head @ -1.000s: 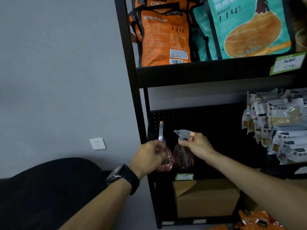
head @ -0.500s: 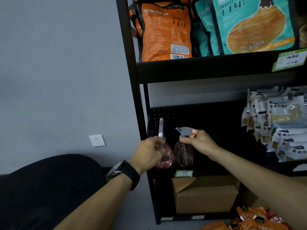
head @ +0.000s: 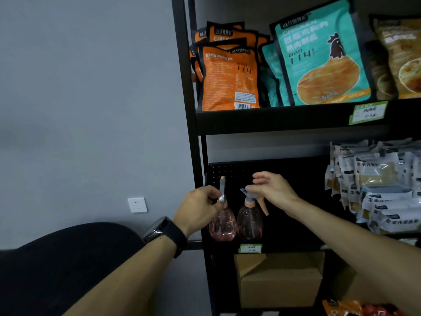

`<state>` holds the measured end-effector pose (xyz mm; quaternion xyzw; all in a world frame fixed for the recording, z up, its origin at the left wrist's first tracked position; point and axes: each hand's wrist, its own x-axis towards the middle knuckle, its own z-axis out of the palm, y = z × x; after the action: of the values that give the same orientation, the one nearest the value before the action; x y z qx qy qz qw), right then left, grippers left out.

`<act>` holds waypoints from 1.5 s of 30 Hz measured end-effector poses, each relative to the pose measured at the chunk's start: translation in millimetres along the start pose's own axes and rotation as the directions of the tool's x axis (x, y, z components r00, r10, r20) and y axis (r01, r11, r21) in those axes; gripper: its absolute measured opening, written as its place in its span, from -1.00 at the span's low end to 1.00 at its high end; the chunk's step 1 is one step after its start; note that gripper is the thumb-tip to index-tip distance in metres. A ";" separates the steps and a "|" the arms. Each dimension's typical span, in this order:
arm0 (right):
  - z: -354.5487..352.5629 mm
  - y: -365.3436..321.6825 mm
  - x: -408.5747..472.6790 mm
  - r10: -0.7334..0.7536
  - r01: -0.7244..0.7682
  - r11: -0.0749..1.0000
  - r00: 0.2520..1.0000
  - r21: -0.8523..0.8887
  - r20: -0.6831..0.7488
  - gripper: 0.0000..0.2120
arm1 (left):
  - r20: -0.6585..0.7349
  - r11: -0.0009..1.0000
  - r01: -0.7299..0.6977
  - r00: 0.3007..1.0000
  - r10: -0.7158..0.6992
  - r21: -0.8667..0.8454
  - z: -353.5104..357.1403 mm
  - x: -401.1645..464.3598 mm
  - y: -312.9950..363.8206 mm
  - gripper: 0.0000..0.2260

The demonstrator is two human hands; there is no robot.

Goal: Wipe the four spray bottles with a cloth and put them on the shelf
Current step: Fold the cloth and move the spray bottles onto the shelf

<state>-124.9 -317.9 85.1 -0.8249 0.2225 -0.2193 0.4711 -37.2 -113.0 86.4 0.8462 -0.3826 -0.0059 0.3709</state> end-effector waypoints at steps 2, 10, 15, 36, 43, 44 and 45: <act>0.7 -11.6 -4.1 -0.022 0.022 1.000 1.000 0.009 -0.004 -0.47 | -0.015 1.000 -0.002 1.000 0.002 0.021 -9.5 -3.6 3.1 -0.81; 35.7 -67.3 -29.6 -0.164 0.161 0.986 0.984 0.038 0.074 -0.54 | -0.077 0.997 0.053 0.996 -0.049 0.058 -56.0 -31.1 -1.8 -0.77; 77.4 -100.2 -46.0 -0.219 0.210 0.975 0.962 0.068 0.165 -0.50 | -0.138 0.988 0.125 0.984 -0.111 0.092 -94.1 -56.6 -21.7 -0.77; 304.3 -190.8 -110.8 -0.311 0.276 0.950 0.771 0.148 0.555 -0.51 | -0.435 0.859 0.500 0.801 -0.412 0.106 -242.4 -229.5 -155.2 -0.81; 390.9 -205.0 -150.4 -0.325 0.289 0.943 0.671 0.168 0.667 -0.55 | -0.499 0.758 0.648 0.683 -0.534 0.075 -273.1 -304.2 -208.0 -0.78; 402.4 -206.5 -155.0 -0.329 0.293 0.940 0.657 0.171 0.678 -0.55 | -0.505 0.746 0.663 0.666 -0.548 0.065 -276.4 -312.9 -214.7 -0.78; 413.8 -207.5 -159.2 -0.329 0.297 0.939 0.645 0.171 0.690 -0.54 | -0.510 0.737 0.673 0.653 -0.559 0.054 -279.2 -320.7 -220.9 -0.78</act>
<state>16.8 149.5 52.1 -0.8605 -0.1266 0.0323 0.4924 -39.9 365.5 61.3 0.9394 0.0318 0.1147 0.3214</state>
